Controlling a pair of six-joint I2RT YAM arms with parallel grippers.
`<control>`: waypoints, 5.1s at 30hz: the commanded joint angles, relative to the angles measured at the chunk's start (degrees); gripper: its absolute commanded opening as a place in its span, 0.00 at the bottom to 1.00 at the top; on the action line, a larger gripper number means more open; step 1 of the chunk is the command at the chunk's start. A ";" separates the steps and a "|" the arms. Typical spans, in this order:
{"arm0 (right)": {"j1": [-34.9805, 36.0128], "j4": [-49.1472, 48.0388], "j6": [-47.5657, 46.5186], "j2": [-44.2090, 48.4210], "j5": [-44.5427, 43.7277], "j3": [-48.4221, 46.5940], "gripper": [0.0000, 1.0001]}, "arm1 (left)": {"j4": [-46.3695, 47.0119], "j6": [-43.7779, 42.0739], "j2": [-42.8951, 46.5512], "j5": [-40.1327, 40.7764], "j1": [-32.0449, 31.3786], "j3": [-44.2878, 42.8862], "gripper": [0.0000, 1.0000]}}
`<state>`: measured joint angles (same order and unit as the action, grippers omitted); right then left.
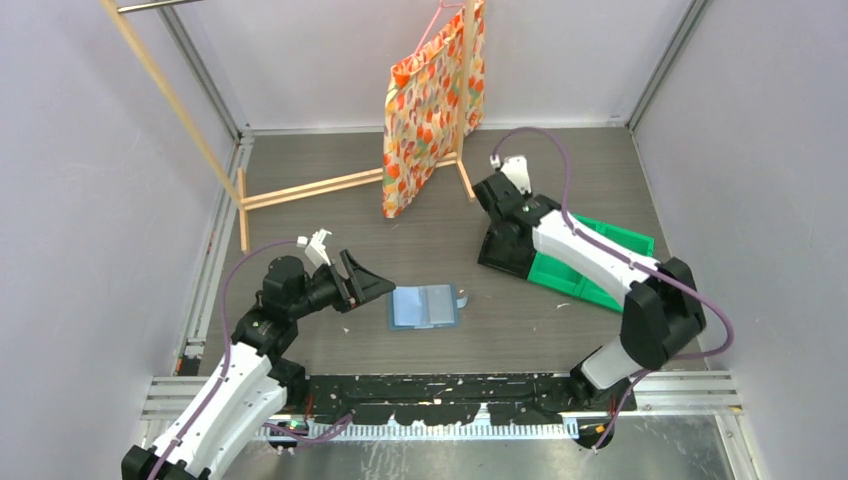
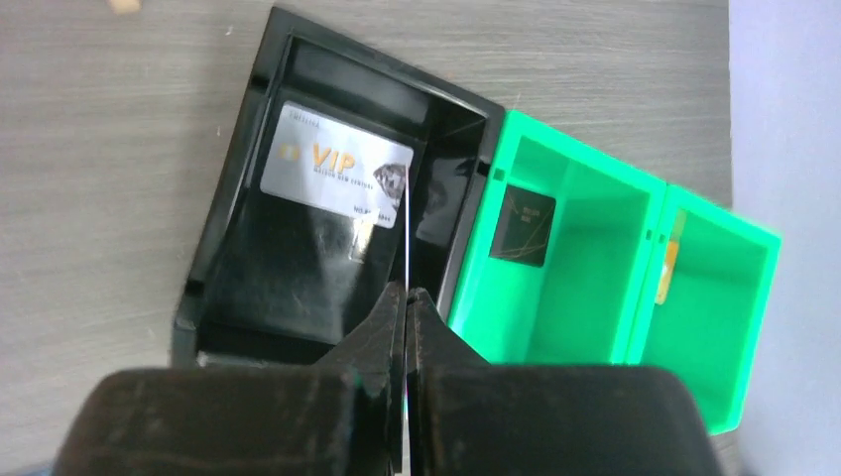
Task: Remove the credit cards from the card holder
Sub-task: Place the credit card in the storage box, then remove the credit card from the card holder.
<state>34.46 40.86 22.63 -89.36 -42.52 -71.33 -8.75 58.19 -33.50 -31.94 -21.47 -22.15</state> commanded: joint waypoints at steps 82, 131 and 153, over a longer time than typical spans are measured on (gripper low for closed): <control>5.93 -15.30 -42.72 22.04 34.57 11.85 0.70 | 9.79 2.57 -12.00 1.66 -4.26 -0.47 0.73; 16.94 -48.22 24.93 4.05 45.06 34.36 0.41 | 11.86 4.42 -37.80 21.43 -11.90 3.32 0.50; 14.13 -44.20 24.55 19.36 38.70 41.55 0.48 | -8.54 -1.33 -19.34 32.42 -14.77 -7.26 0.49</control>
<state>50.30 -5.32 46.94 -69.38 -1.32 -32.25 -12.05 60.07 -56.86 -4.75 -34.61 -24.03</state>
